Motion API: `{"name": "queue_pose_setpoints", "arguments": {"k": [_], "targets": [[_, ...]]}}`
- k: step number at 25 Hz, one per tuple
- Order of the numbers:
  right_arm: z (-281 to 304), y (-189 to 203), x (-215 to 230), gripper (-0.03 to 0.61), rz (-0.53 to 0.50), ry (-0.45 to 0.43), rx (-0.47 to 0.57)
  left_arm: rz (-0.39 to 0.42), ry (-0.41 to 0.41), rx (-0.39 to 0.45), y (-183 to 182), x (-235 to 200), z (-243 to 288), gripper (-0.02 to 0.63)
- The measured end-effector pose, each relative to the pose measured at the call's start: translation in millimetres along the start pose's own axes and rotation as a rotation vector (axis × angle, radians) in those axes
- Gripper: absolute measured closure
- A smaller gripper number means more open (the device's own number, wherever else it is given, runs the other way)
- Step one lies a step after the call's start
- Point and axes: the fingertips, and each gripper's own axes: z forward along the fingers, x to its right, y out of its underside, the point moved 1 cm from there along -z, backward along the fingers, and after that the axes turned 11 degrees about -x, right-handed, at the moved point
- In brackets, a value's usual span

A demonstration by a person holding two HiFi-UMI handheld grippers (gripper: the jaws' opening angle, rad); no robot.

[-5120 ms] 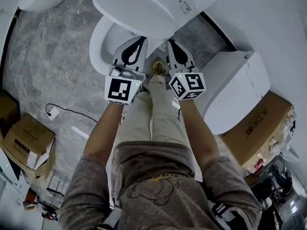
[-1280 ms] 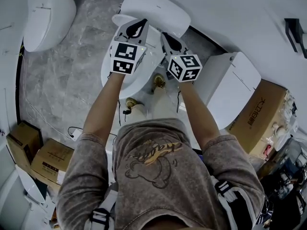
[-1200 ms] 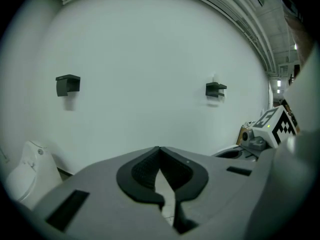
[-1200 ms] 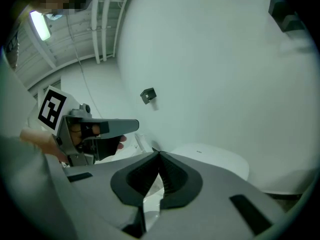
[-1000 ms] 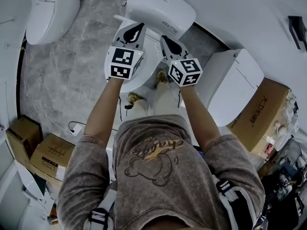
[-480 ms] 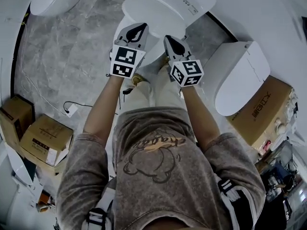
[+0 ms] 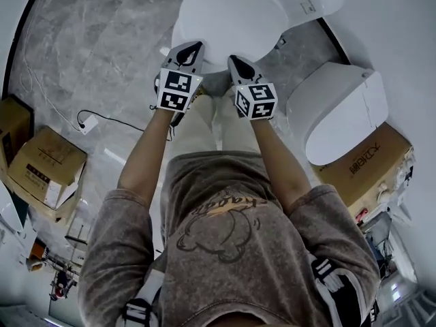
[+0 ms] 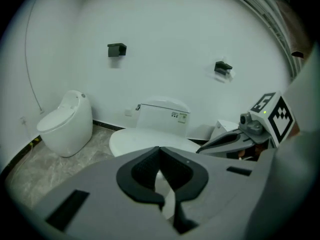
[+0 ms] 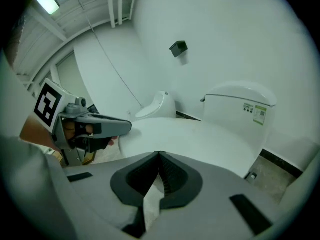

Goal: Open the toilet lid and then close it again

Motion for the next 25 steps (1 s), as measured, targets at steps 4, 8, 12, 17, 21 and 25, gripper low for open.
{"name": "queue_pose_setpoints", "arguments": {"k": [4, 8, 12, 17, 21, 25], "targets": [[22.8, 9.9, -2.9, 0.552, -0.028, -0.029, -0.030, -0.009, -0.016, -0.003, 21.8, -9.1, 12.0, 0.606], [39.8, 28.5, -9.1, 0.552, -0.019, -0.045, -0.064, -0.021, -0.030, -0.025, 50.8, -16.0, 23.4, 0.604], [57.6, 46.0, -13.8, 0.552, -0.027, -0.047, -0.089, -0.061, -0.023, -0.022, 75.5, -24.8, 32.6, 0.606], [83.6, 76.4, -19.3, 0.552, -0.062, -0.062, -0.150, -0.112, -0.021, -0.044, 114.0, -33.2, 49.2, 0.606], [107.8, 101.2, -17.9, 0.552, -0.056, -0.058, -0.197, -0.140, -0.050, -0.102, 149.7, -40.2, 70.5, 0.606], [133.1, 126.5, -13.6, 0.552, -0.057, -0.045, -0.238, -0.192, -0.056, -0.138, 182.0, -46.9, 95.7, 0.606]]}}
